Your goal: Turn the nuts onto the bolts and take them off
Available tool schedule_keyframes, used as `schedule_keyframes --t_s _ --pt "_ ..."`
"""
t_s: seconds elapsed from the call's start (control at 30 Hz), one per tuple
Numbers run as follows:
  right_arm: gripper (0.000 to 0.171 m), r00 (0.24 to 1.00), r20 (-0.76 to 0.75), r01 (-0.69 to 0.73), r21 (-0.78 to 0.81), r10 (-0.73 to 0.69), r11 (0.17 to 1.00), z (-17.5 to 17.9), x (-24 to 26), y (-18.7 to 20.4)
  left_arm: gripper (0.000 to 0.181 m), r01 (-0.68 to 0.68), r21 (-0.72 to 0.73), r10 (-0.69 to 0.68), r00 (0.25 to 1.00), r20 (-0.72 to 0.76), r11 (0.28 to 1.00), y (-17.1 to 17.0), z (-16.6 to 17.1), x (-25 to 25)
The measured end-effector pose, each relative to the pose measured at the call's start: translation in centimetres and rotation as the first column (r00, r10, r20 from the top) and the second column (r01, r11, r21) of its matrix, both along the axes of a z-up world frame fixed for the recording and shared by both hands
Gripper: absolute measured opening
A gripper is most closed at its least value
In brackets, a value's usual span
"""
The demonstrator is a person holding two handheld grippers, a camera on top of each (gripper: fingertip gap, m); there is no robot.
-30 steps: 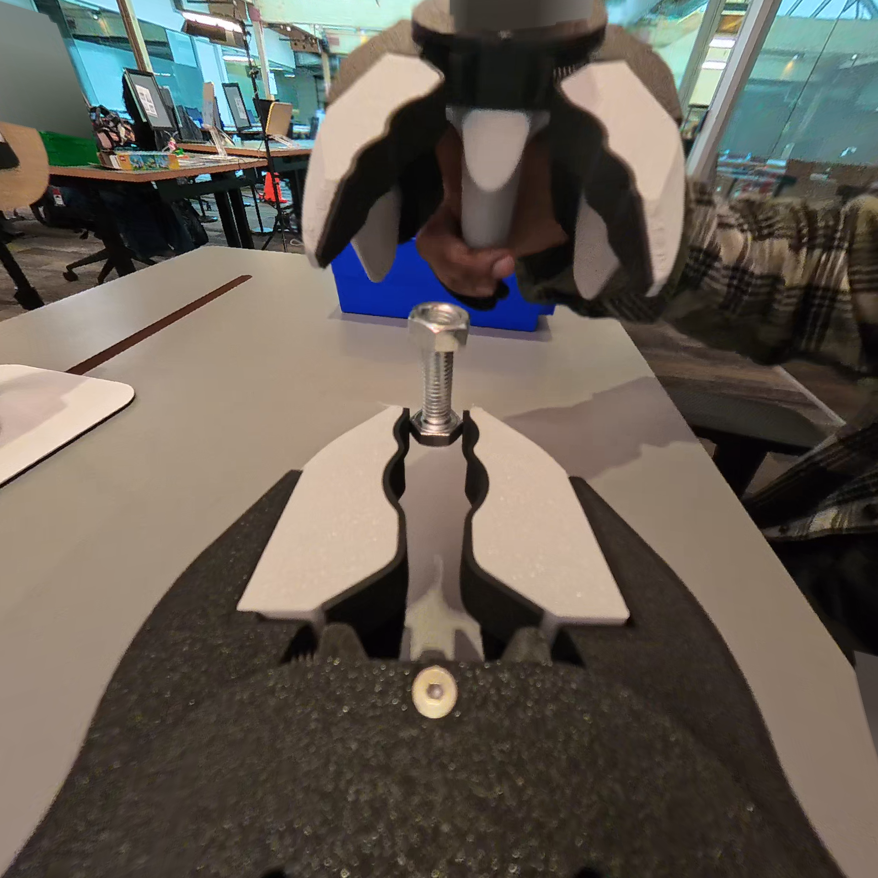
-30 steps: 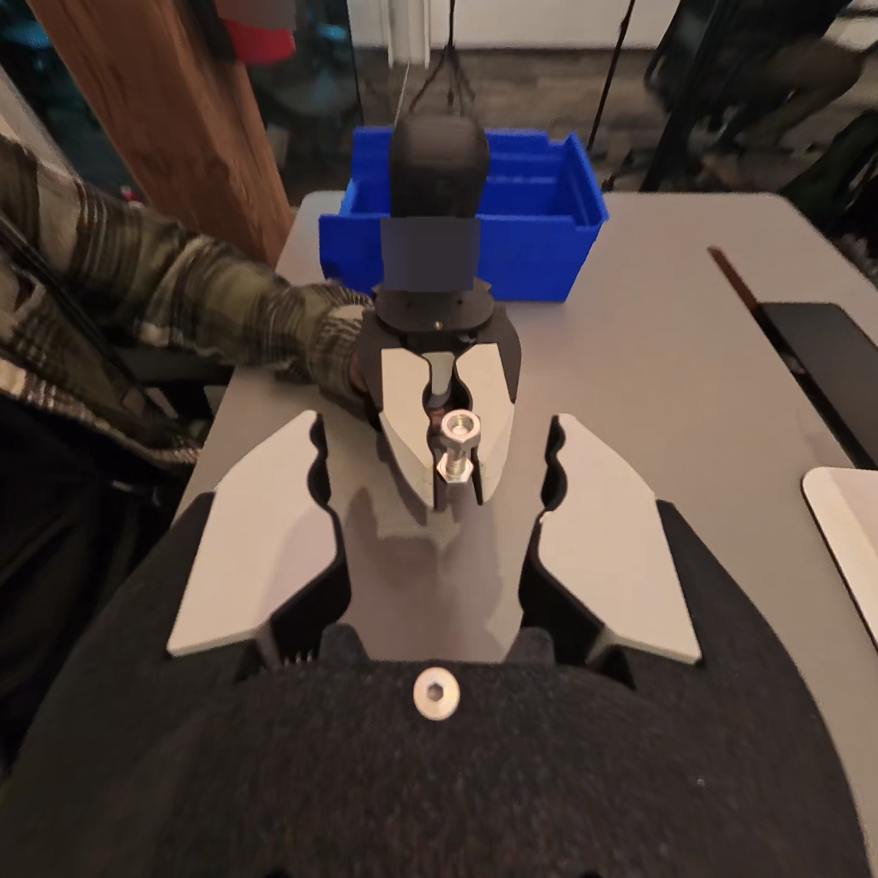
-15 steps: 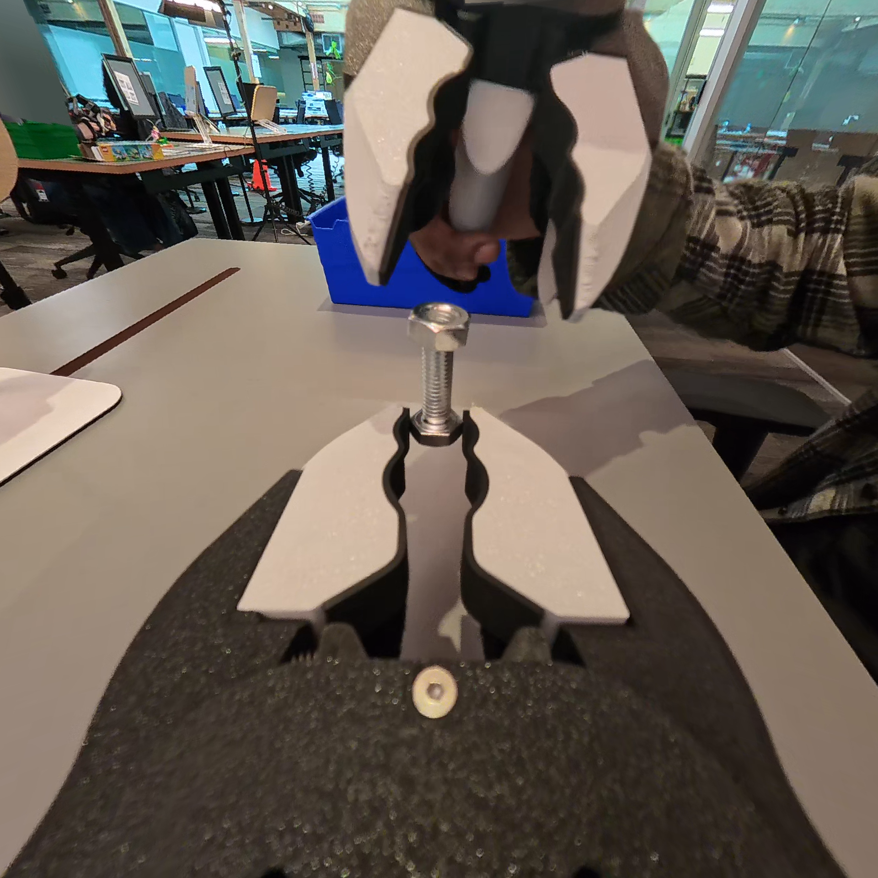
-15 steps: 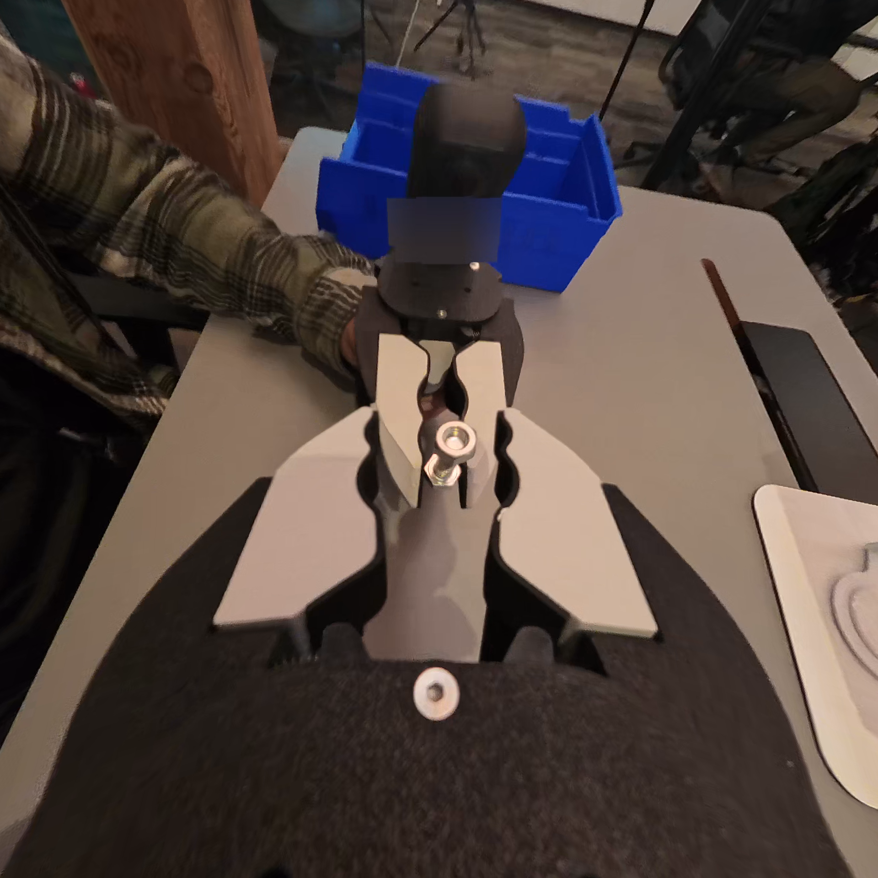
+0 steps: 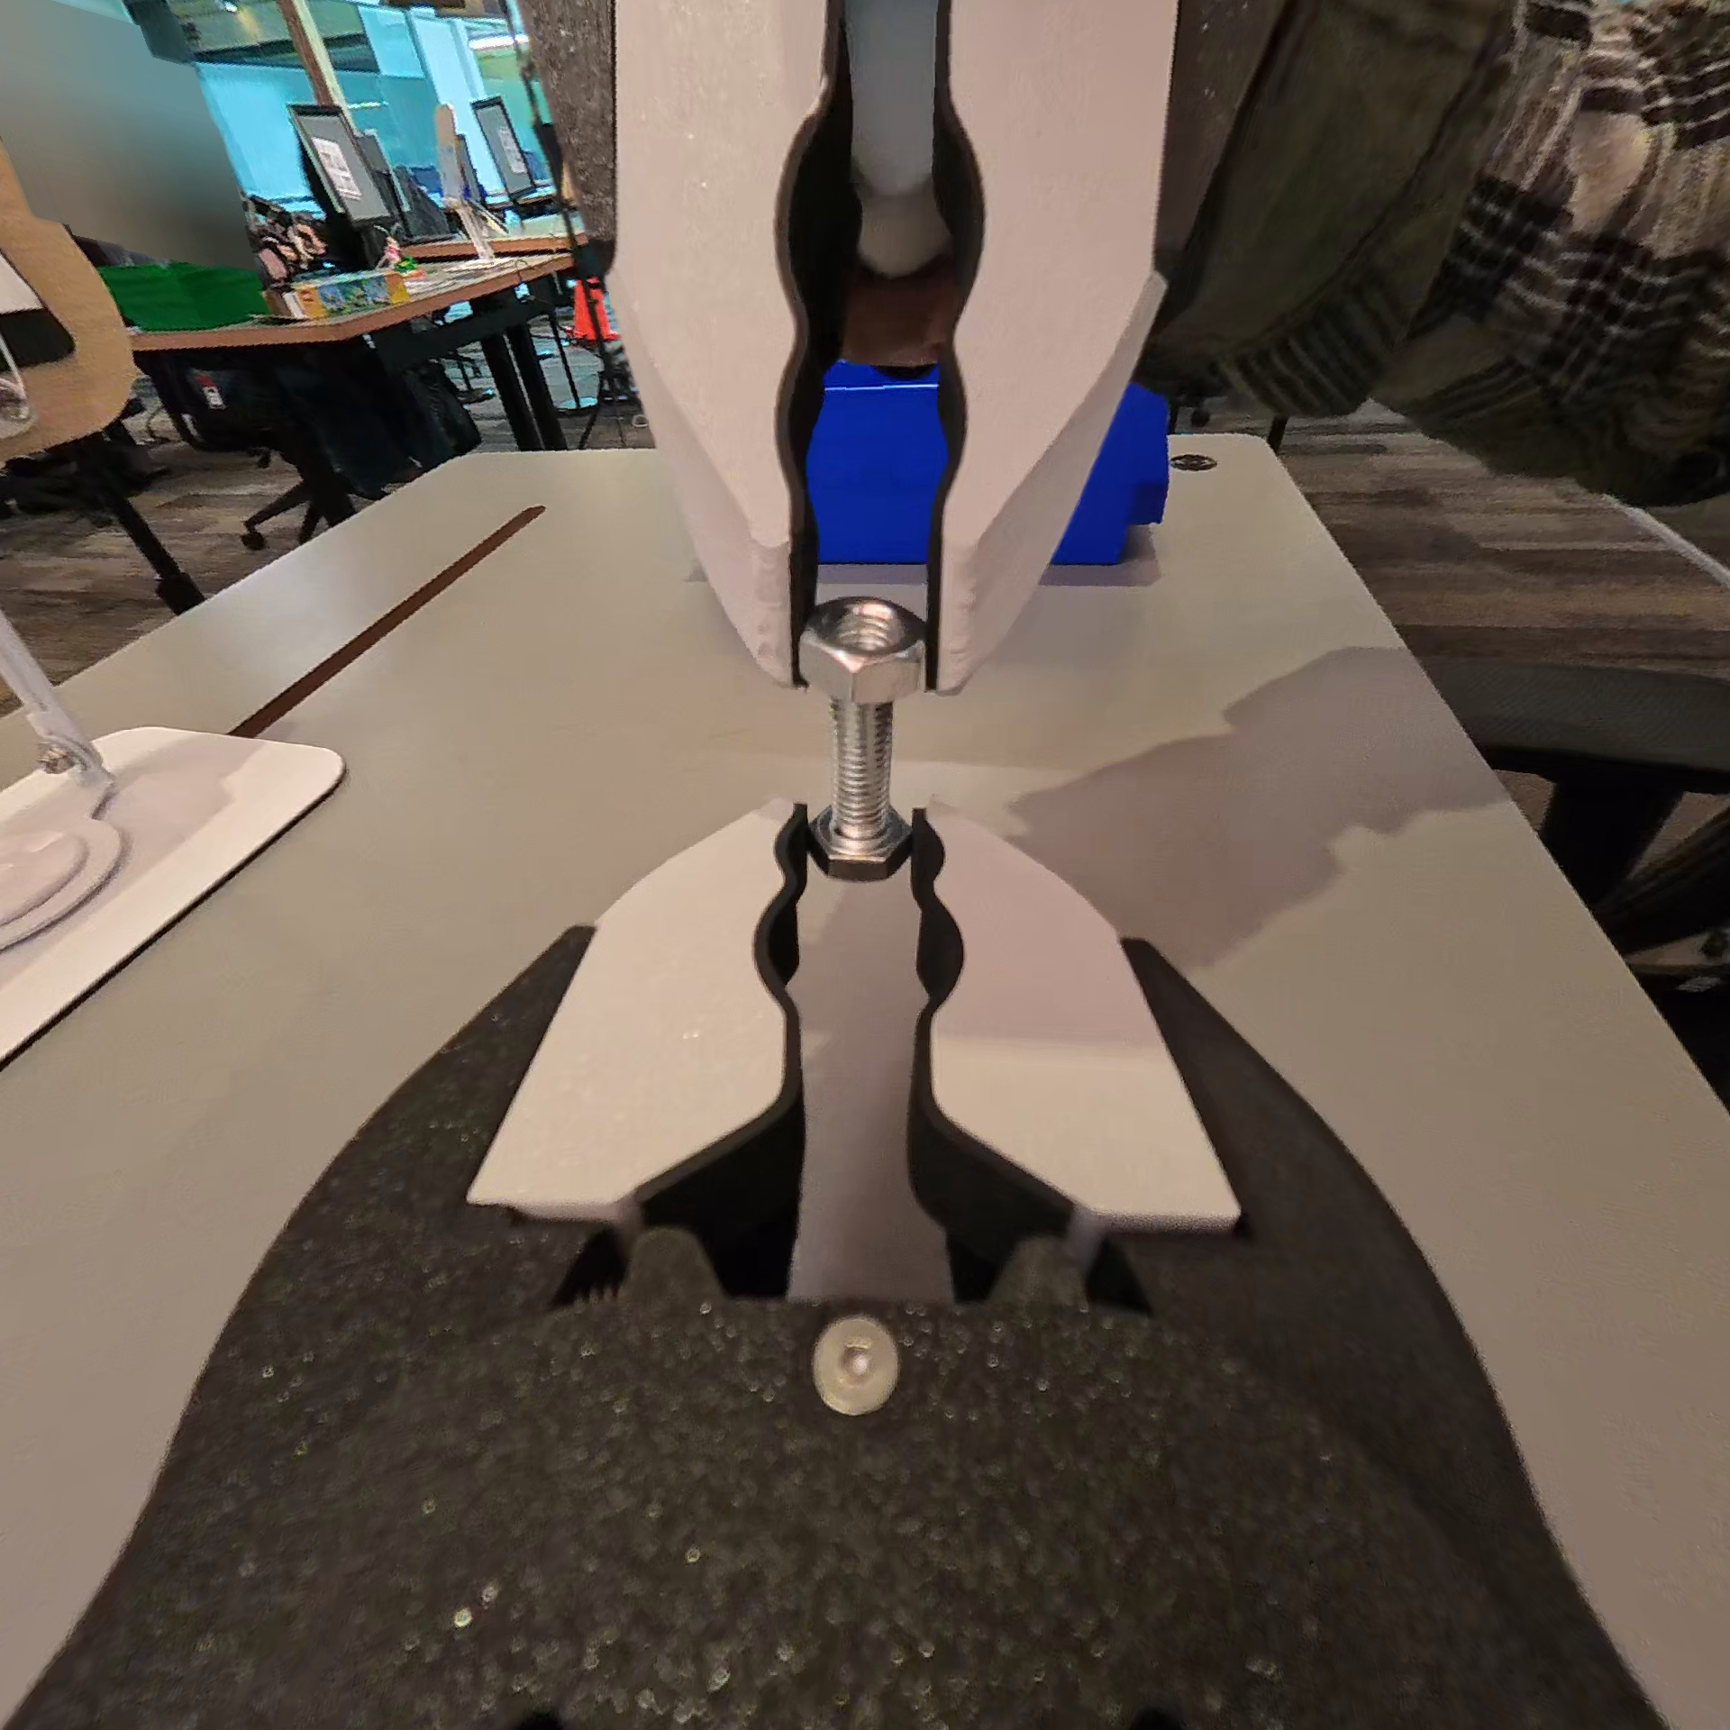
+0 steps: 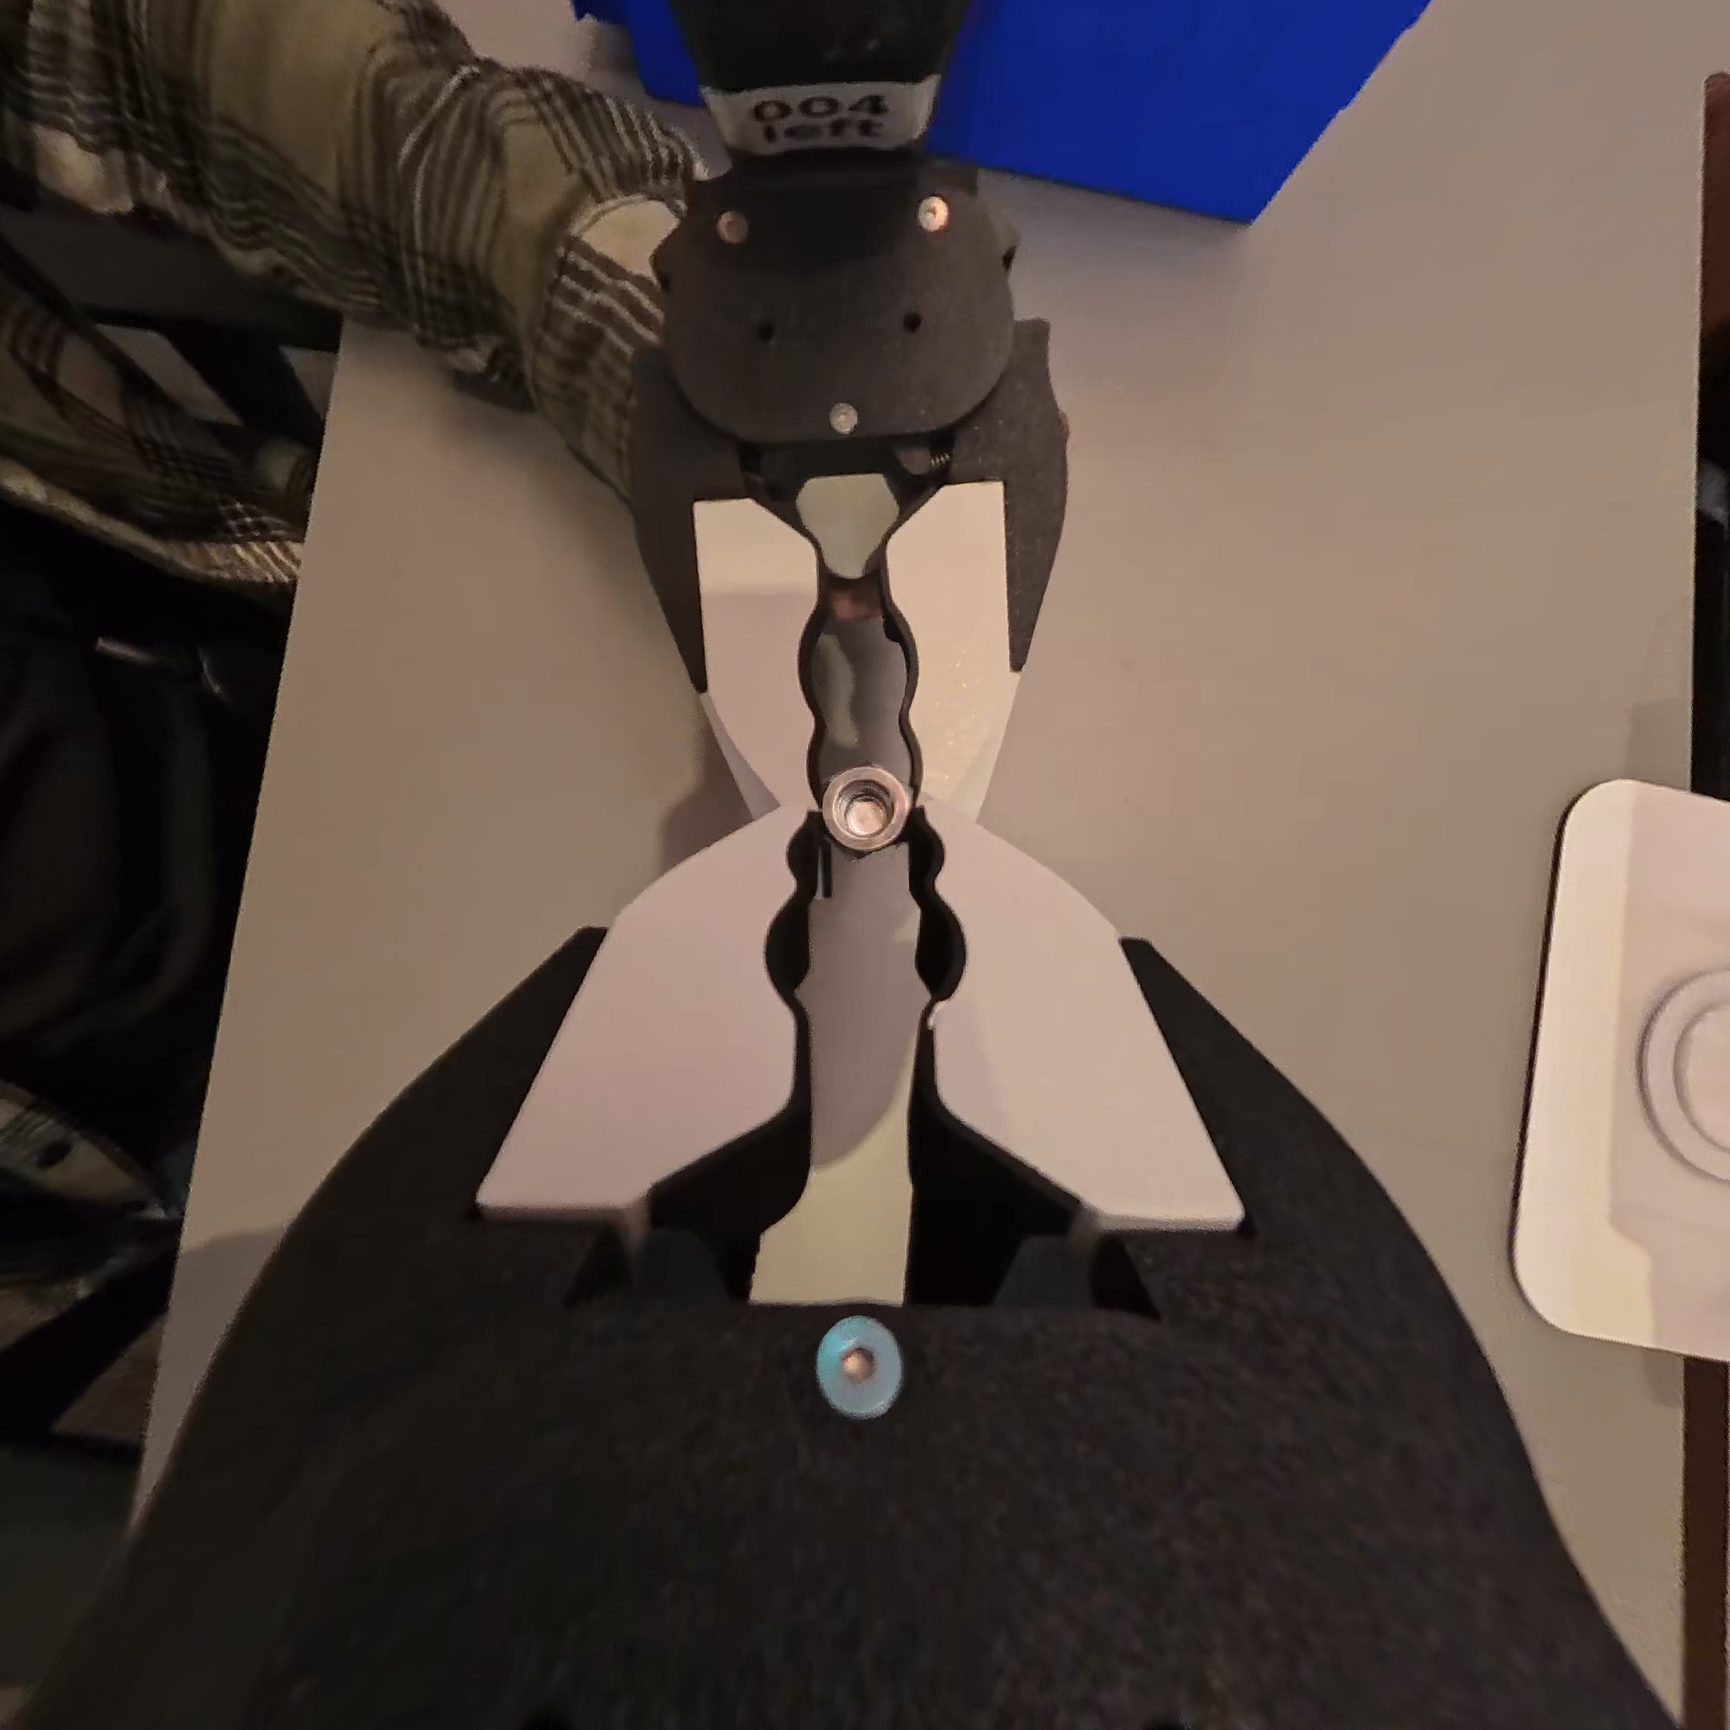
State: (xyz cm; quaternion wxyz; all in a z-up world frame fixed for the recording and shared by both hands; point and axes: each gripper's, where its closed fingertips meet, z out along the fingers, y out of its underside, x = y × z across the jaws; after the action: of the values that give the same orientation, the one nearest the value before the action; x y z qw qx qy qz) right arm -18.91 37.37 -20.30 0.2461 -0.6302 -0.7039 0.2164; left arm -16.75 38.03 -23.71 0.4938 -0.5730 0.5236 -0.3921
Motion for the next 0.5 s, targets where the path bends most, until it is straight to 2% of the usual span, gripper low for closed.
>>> schedule_keyframes --t_s 0.23,0.5 --pt "0.018 0.991 -0.042 0.125 -0.057 -0.128 0.991 0.18 -0.08 0.43 0.021 -0.043 0.014 0.043 0.999 0.002 0.999 0.54 0.24 -0.27" --pt "0.018 0.989 -0.067 0.129 -0.051 -0.133 0.99 0.04 0.0 0.47 0.021 -0.039 0.0 0.039 0.999 0.001 0.999 0.52 0.16 -0.21"
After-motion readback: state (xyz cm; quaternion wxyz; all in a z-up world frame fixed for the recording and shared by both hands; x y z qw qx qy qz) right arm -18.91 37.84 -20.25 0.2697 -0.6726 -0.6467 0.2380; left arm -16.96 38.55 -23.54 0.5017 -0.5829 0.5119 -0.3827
